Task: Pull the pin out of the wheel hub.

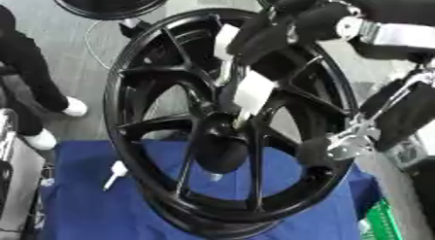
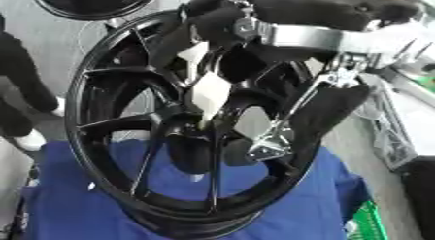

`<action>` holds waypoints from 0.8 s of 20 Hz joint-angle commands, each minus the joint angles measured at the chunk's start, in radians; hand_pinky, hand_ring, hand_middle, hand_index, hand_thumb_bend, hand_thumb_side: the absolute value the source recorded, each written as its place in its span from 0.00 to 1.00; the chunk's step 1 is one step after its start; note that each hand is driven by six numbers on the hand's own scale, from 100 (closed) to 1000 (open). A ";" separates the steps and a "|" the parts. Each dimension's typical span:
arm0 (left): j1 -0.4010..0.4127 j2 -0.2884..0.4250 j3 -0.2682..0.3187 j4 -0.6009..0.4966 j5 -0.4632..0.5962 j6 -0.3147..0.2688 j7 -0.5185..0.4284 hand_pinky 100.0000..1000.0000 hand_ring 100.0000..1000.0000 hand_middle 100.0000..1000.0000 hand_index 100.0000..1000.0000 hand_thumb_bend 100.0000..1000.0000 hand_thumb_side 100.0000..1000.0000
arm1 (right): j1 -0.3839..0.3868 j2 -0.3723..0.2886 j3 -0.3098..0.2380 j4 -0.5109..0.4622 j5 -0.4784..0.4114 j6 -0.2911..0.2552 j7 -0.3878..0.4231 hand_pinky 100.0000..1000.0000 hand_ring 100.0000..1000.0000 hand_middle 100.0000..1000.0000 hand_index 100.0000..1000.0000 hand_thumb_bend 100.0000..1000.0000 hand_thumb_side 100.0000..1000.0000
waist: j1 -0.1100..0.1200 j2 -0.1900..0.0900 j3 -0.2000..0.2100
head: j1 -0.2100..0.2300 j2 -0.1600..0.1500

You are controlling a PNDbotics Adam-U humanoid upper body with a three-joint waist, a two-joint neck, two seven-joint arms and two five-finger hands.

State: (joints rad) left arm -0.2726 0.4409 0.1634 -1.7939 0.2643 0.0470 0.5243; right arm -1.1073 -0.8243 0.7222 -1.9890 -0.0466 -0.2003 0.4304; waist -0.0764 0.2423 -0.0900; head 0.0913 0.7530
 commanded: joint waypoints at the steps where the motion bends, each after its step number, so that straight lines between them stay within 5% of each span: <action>1: -0.014 0.024 0.007 -0.017 0.004 -0.001 0.004 0.78 0.72 0.72 0.76 0.10 0.67 | -0.020 -0.006 -0.018 -0.011 0.042 -0.036 0.049 0.84 0.84 0.83 0.88 0.45 0.05 | 0.008 -0.007 0.003 | -0.003 -0.011; 4: -0.015 0.022 0.006 -0.018 0.005 0.000 0.004 0.79 0.72 0.72 0.76 0.10 0.67 | -0.013 0.001 -0.033 -0.011 0.065 -0.059 0.098 0.84 0.84 0.83 0.87 0.42 0.03 | 0.010 0.001 0.007 | -0.009 -0.013; 10: -0.020 0.019 0.008 -0.020 0.007 0.000 0.005 0.79 0.72 0.72 0.76 0.10 0.67 | 0.009 0.006 -0.046 -0.011 0.059 -0.053 0.201 0.84 0.78 0.76 0.84 0.20 0.07 | 0.012 0.011 0.016 | -0.013 -0.024; 16: -0.023 0.017 0.005 -0.020 0.008 0.001 0.002 0.79 0.72 0.72 0.75 0.09 0.67 | 0.034 0.012 -0.091 -0.011 0.038 0.013 0.298 0.83 0.77 0.74 0.83 0.20 0.09 | 0.015 0.012 0.019 | -0.019 -0.052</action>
State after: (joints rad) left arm -0.2821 0.4400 0.1635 -1.7941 0.2691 0.0486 0.5256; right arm -1.0629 -0.8034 0.6588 -1.9891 0.0008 -0.1983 0.7098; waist -0.0689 0.2672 -0.0726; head 0.0761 0.7170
